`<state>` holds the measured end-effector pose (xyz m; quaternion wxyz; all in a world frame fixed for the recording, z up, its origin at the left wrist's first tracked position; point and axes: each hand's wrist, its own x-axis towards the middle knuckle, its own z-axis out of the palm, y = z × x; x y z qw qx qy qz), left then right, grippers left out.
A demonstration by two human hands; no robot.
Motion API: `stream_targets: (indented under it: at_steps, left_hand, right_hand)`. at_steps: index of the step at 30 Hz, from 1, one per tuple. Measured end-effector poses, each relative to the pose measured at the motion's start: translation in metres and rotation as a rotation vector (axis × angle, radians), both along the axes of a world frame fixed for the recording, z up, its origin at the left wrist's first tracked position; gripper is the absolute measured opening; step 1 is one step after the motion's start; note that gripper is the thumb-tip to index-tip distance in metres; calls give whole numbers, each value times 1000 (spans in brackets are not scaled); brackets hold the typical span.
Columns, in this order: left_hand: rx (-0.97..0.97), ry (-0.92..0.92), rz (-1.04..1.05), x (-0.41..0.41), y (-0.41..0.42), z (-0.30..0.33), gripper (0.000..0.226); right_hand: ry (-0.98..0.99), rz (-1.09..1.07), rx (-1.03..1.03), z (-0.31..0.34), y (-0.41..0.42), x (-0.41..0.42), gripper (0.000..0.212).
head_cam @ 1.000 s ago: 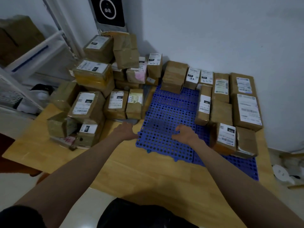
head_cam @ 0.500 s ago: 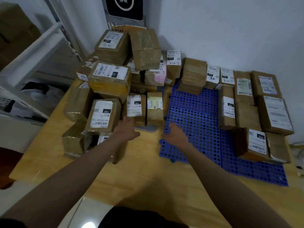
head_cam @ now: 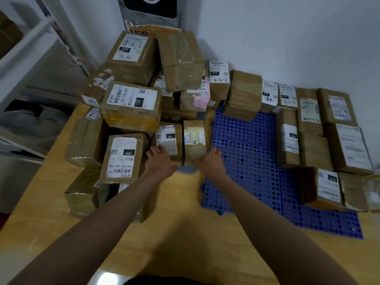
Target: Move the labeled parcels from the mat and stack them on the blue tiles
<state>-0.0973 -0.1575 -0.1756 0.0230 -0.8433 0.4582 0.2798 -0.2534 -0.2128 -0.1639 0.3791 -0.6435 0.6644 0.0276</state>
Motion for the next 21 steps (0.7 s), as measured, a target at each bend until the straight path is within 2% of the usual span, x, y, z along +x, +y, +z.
stream_targets:
  at_steps: [8, 12, 16, 21]
  left_hand:
    - [-17, -94, 94, -10, -14, -13, 113]
    - [-25, -104, 130, -14, -22, -15, 116]
    - [-58, -132, 139, -15, -22, -19, 112]
    - [-58, -102, 162, -18, -24, -19, 117]
  right_hand:
    - [-66, -82, 40, -21, -17, 26, 102]
    - [-54, -106, 60, -30, -19, 30, 121]
    - [-50, -128, 50, -35, -20, 34, 129]
    - [-55, -117, 76, -36, -27, 31, 117]
